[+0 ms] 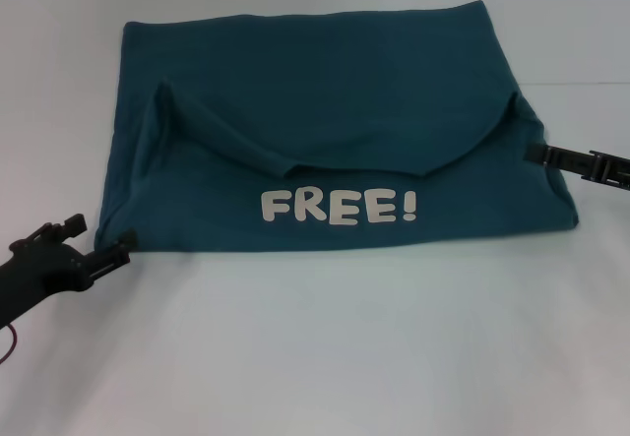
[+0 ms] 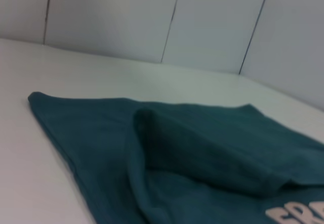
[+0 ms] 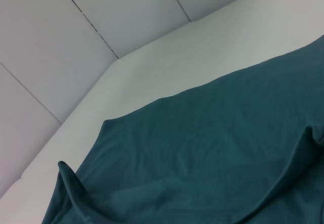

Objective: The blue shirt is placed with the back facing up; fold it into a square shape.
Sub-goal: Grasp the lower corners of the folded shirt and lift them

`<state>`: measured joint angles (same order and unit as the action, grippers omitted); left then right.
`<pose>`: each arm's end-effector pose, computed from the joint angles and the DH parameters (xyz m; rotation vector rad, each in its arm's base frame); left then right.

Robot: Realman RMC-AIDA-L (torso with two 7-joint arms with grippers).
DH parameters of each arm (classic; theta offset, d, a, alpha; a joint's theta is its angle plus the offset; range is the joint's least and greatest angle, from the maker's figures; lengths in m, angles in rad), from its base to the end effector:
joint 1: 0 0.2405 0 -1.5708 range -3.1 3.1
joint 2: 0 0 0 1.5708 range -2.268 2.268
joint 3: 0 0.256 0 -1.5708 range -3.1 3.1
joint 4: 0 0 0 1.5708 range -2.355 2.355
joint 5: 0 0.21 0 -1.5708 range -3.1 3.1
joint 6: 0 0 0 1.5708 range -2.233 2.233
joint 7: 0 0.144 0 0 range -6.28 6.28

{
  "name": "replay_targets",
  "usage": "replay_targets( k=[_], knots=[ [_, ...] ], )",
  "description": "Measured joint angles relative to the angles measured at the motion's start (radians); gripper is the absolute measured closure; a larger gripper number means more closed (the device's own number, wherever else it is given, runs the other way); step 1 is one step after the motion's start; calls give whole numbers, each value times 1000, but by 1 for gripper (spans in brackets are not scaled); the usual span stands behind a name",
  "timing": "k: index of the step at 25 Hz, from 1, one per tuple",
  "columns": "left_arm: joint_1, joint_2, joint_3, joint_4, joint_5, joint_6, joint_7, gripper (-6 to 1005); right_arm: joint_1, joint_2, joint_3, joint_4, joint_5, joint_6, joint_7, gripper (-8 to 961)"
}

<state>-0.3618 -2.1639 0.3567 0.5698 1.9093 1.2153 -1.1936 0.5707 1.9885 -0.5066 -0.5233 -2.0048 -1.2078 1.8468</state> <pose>-0.3592 0.3018 0.0043 -2.0550 -0.9283 -0.6418 0.3177 0.3778 0.0444 -2.1017 1.3524 0.7372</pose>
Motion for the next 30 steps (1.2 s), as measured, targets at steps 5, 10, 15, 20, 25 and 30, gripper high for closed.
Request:
replay_targets(
  k=[5, 10, 15, 20, 25, 30],
  knots=[
    [-17, -1, 22, -24, 1, -75, 45, 122, 0, 4, 0, 3, 1, 13, 0, 187],
    [-31, -1, 68, -32, 1, -132, 76, 122, -2, 7, 0, 6, 1, 22, 1, 186],
    [-41, -1, 117, -33, 3, -165, 80, 122, -3, 8, -1, 7, 1, 22, 13, 186],
    [-51, -2, 139, -45, 4, -206, 81, 122, -4, 12, -1, 8, -3, 22, 14, 187],
    [-52, -2, 143, -45, 4, -201, 81, 122, -5, 12, -1, 8, -3, 22, 14, 187],
    [-51, -2, 143, -38, 3, -202, 81, 157, -6, 12, -1, 8, -1, 22, 14, 187]
  ],
)
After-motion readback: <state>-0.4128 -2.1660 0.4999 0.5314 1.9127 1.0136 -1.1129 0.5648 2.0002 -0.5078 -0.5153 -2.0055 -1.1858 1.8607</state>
